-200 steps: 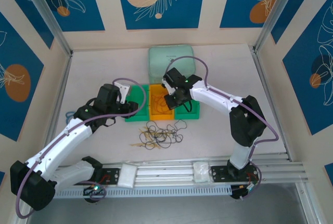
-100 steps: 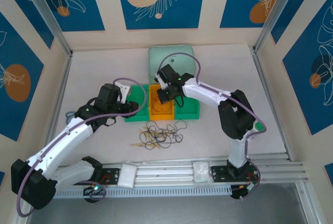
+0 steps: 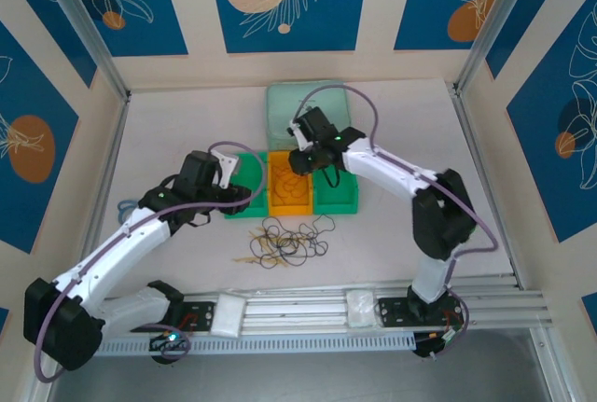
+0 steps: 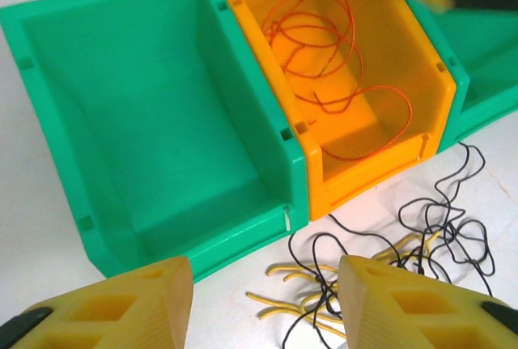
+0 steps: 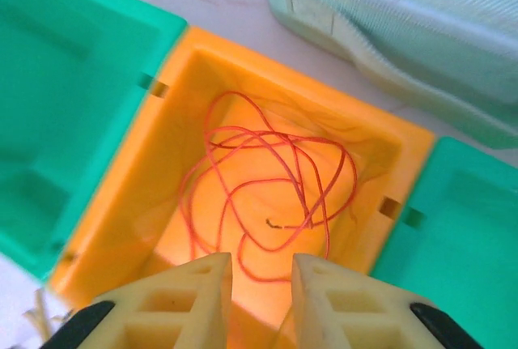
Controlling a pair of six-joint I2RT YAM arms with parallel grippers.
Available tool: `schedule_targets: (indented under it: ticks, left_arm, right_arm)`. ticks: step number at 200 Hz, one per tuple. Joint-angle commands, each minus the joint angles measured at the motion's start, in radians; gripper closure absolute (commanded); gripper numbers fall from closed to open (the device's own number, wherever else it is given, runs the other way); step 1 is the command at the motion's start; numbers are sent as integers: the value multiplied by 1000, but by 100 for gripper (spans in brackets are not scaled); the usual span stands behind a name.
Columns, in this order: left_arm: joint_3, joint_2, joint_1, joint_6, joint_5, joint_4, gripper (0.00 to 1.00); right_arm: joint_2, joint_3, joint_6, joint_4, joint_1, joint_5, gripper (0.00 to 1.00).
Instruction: Untangle the cables
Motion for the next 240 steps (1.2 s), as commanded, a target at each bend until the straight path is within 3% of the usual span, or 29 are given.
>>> schedule_targets:
  ticks: [1, 39, 64, 99, 132, 167, 193, 214, 240]
  left_arm:
    - [-3, 18, 11, -25, 100, -11, 55]
    - [-32, 30, -37, -87, 162, -50, 61]
    - [-45, 41, -84, -133, 171, -96, 72]
    - [-86, 20, -144, -197, 153, -138, 72]
    - [-103, -75, -141, -281, -9, -124, 65]
    - [-101, -154, -112, -322, -100, -67, 56]
    - [-91, -152, -61, -322, -68, -40, 54]
    - [-92, -150, -41, -321, -40, -13, 54]
    - [-97, -154, -30, -315, -28, -4, 54]
  right_arm:
    - [-140, -49, 0, -44, -2, -26, 73]
    - [-356, -252, 4, -78, -7, -114, 74]
    - [-473, -391, 70, -64, -5, -192, 75]
    - [-530, -524, 148, -17, 91, -294, 76]
    - [-456, -555, 128, 53, 300, -252, 75]
    - [-288, -463, 89, 75, 422, -194, 75]
    - [-159, -358, 51, 38, 469, -133, 75]
    - [-87, -271, 129, -41, 461, 66, 75]
    - [-79, -240, 119, -69, 445, 117, 73]
